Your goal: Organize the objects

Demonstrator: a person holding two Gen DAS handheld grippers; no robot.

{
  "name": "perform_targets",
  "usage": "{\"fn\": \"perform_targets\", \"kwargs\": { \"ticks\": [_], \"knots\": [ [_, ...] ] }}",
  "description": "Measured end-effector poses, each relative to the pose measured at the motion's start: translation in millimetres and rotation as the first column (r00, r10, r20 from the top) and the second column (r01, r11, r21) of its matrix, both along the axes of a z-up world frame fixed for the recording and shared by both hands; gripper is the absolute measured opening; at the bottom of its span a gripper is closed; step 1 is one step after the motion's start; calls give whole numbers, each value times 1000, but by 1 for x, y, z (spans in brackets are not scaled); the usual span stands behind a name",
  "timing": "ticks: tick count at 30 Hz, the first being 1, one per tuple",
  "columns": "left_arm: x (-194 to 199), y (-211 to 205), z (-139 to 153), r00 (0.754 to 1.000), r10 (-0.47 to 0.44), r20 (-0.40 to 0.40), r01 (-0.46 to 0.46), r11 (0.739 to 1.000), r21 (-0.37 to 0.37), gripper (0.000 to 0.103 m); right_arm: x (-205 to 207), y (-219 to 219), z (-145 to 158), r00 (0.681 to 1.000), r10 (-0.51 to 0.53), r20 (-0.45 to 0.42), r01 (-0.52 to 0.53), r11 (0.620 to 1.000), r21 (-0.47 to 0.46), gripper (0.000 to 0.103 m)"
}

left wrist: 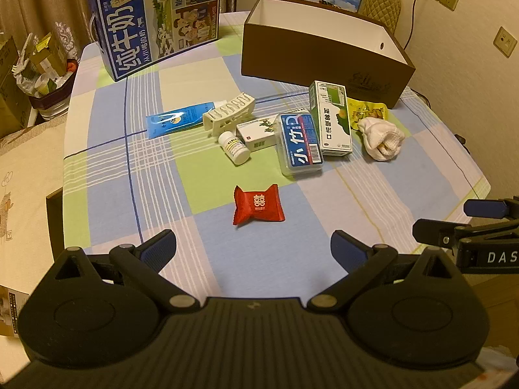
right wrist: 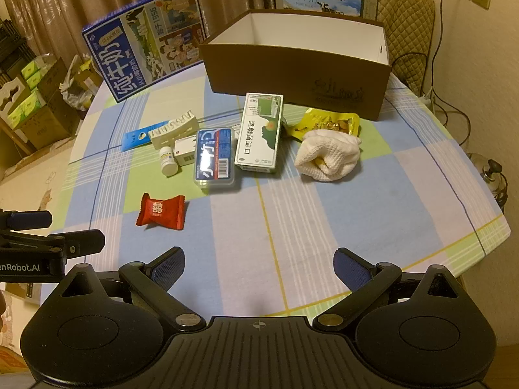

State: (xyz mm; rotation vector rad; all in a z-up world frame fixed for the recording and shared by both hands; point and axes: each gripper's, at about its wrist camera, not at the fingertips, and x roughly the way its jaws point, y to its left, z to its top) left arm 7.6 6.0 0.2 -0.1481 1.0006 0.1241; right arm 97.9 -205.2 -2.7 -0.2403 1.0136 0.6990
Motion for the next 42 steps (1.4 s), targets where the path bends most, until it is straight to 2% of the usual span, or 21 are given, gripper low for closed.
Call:
{"fn": "perform_targets", "kwargs": {
  "ticks": [5,9,27,37,42],
  "knots": [
    [0,0,0,1000,1,0,-1,1000,0,100,0,0,0,1000,2,1,-2,1000,0,96],
    [0,0,0,999,53,-1,-53,999,0,100,1,0,1,1000,2,1,-2,1000,-1,96],
    [2,-1,-1,999,51,-2,-51,999,-5,101,3,-1,1,1000,-7,-5,7,1000,3,96],
    [13,9,-27,1000,-13,-1,13,999,30,101,17,-20,1,998,-65,18,65,998,27,96],
    [26,8,-44,993,-98,58,94,993,71,98,28,-29,-3,997,-71,6,70,997,44,96]
  ]
}}
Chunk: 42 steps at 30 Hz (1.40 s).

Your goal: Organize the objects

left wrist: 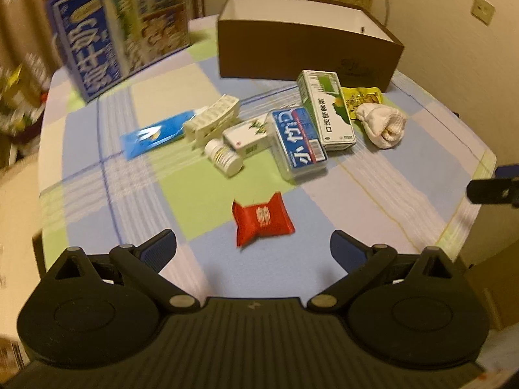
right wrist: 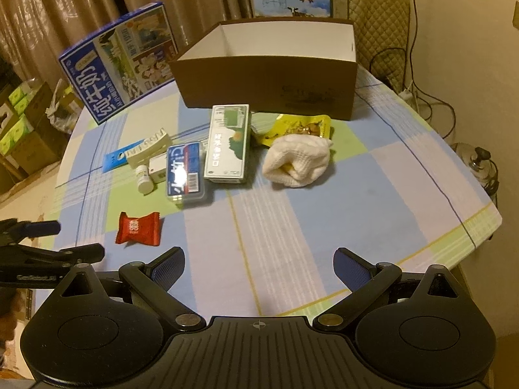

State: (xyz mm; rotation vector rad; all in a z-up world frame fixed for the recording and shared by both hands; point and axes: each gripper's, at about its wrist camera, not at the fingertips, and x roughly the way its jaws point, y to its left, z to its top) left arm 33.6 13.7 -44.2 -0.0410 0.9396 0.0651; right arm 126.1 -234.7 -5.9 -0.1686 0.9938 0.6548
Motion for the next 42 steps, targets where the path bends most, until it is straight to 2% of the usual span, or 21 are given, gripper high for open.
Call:
{"fn": "perform_targets", "kwargs": {
  "ticks": [5,13,16,18,21,24,27,28,30,34,39,42],
  "knots": [
    [11,-13,-23,990,-130,49,125,988,85,92,12,-7,-7,1000,-8,-27,8,1000,-3,96],
    [32,-24,-56,958,-287,-1,280,937,210,84,36,-27,-13,996,-63,-59,62,998,-22,96],
    [40,-24,-65,945,-324,-44,325,916,235,70,42,-33,-15,994,-81,-70,80,996,-28,96],
    [45,-21,-70,943,-325,-71,333,913,237,61,44,-37,-16,993,-93,-77,91,995,-30,96],
    [46,-16,-72,945,-317,-84,328,920,215,51,47,-41,-17,990,-111,-85,108,994,-33,96],
    [47,-11,-70,958,-271,-89,283,943,174,46,50,-43,-18,988,-123,-93,120,992,-35,96],
    [51,2,-70,982,-150,-118,155,987,32,38,52,-40,-19,988,-121,-96,118,992,-39,96],
    [51,9,-70,988,-96,-124,93,995,-32,37,53,-39,-20,988,-117,-97,114,993,-40,96],
    [49,14,-68,992,-40,-121,29,995,-92,37,54,-35,-20,990,-107,-97,103,994,-42,96],
    [49,7,-65,992,-43,-114,35,997,-75,38,55,-29,-20,992,-87,-92,83,996,-46,96],
    [57,0,-60,992,-73,-103,74,997,-1,50,57,-26,-19,993,-77,-88,73,996,-52,96],
    [61,-4,-59,986,-129,-104,133,990,41,53,60,-27,-19,993,-82,-90,78,996,-54,96]
  ]
}}
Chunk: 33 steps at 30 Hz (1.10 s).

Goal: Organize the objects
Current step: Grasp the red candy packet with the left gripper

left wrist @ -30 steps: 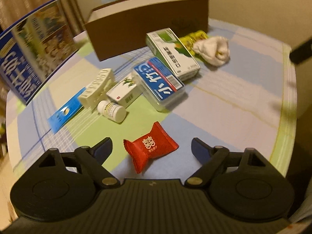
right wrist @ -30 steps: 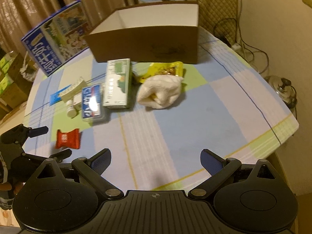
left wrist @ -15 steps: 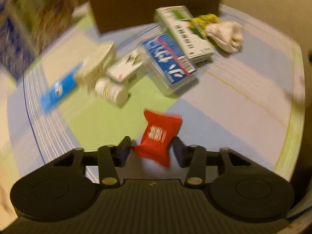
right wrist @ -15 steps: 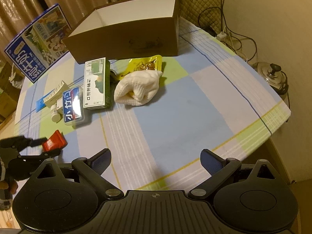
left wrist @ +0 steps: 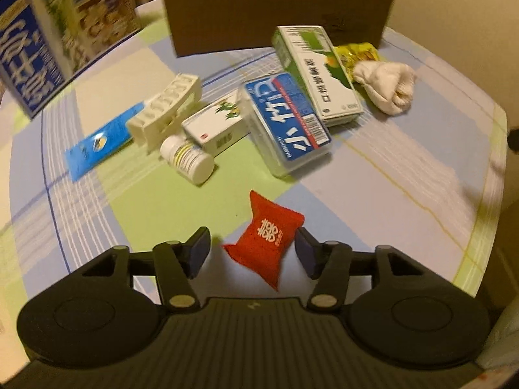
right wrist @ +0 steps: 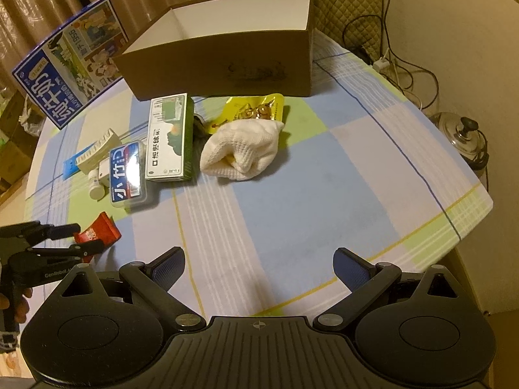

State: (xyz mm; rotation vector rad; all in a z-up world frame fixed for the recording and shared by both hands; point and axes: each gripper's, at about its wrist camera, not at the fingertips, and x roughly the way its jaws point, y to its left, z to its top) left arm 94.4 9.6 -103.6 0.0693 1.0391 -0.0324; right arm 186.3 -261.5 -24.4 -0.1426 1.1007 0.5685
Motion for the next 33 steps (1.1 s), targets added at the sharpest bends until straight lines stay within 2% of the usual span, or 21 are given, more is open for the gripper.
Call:
{"fn": "perform_targets", "kwargs": {
  "ticks": [4,5,6,8,11,14,17,21,27,33],
  "knots": [
    [6,-10,-5,996,-82,-16,83,994,74,51,5,-2,-1,1000,-11,-4,11,1000,-2,96],
    [6,-11,-6,996,-92,-17,93,992,85,47,6,-2,-1,1000,-12,-5,12,1000,-3,96],
    [7,-12,-6,995,-97,-15,98,992,84,38,7,-2,-1,1000,-14,-6,14,1000,-3,96],
    [9,-12,-6,995,-99,-16,99,993,71,30,10,-1,-2,1000,-15,-9,15,1000,0,96],
    [10,-13,-7,996,-89,-21,90,994,58,25,14,1,-3,1000,-11,-15,12,1000,9,96],
    [9,-10,-6,999,-44,-15,45,998,33,23,19,3,-4,1000,-4,-13,4,1000,20,96],
    [9,-1,-3,999,40,-9,-40,999,-22,22,25,7,-5,1000,20,0,-20,999,33,95],
    [7,12,9,989,148,19,-146,985,-92,22,36,17,-10,997,74,25,-75,996,50,83],
    [10,23,33,966,249,65,-242,965,-99,22,64,40,-20,989,134,56,-138,988,73,78],
    [23,30,54,946,307,105,-296,949,-107,22,111,58,-26,996,87,34,-90,991,95,78]
  ]
}}
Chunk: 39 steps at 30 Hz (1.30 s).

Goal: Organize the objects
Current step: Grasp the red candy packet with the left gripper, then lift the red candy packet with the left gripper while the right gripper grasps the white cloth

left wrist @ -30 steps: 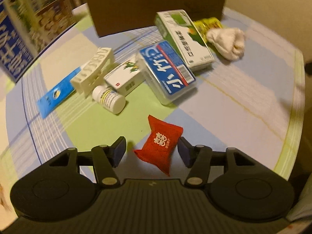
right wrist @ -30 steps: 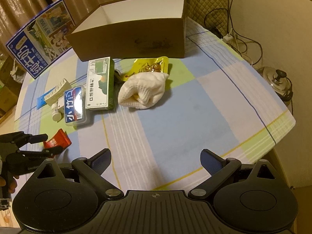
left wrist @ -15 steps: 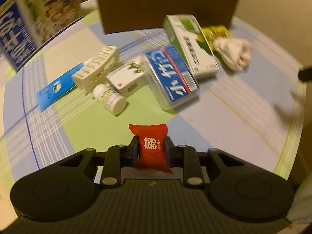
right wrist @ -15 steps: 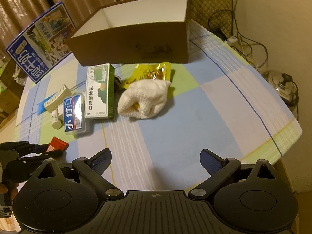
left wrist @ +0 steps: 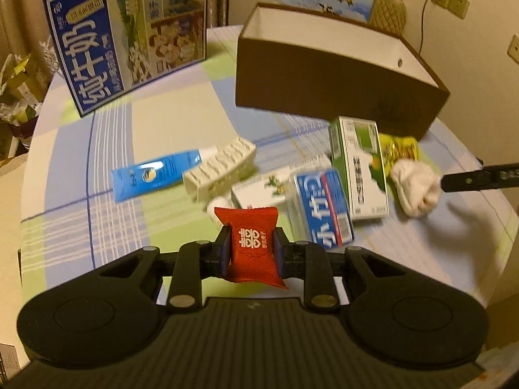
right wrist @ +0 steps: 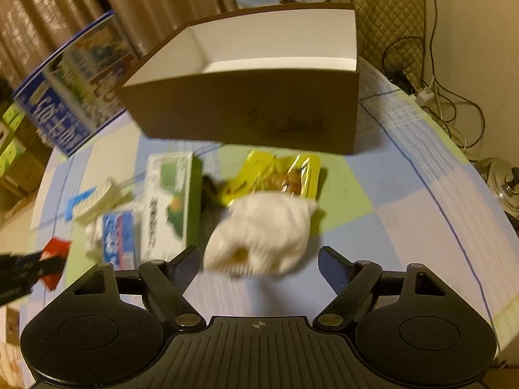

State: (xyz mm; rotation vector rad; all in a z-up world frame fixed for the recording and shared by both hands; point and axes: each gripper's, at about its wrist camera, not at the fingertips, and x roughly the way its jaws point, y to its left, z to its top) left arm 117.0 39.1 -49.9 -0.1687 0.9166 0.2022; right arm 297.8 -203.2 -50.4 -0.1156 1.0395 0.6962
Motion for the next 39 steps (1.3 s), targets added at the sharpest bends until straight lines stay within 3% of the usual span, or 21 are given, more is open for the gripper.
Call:
{"fn": "perform_targets", "kwargs": {
  "ticks": [8,14,16,19,22,31,39],
  "knots": [
    [24,3,4,999,39,-7,-39,999,27,22,28,21,-27,999,-16,-46,14,998,-53,78],
    [33,4,5,997,73,-14,-72,997,34,22,30,15,-49,980,-23,-198,22,1000,-9,76],
    [34,2,5,997,75,-19,-74,997,32,22,26,11,-50,976,8,-219,5,998,58,41],
    [35,0,4,997,77,-26,-77,997,23,22,20,6,-44,984,21,-179,-10,998,58,27],
    [37,-1,5,997,75,-30,-75,997,20,22,19,-2,-34,987,24,-159,-12,997,76,25],
    [60,-8,23,999,51,-8,-51,999,15,22,23,-18,17,994,68,-82,-56,988,147,23],
    [118,-25,46,999,-22,41,20,999,32,22,51,-1,60,994,107,18,-109,981,163,23]
  ]
}}
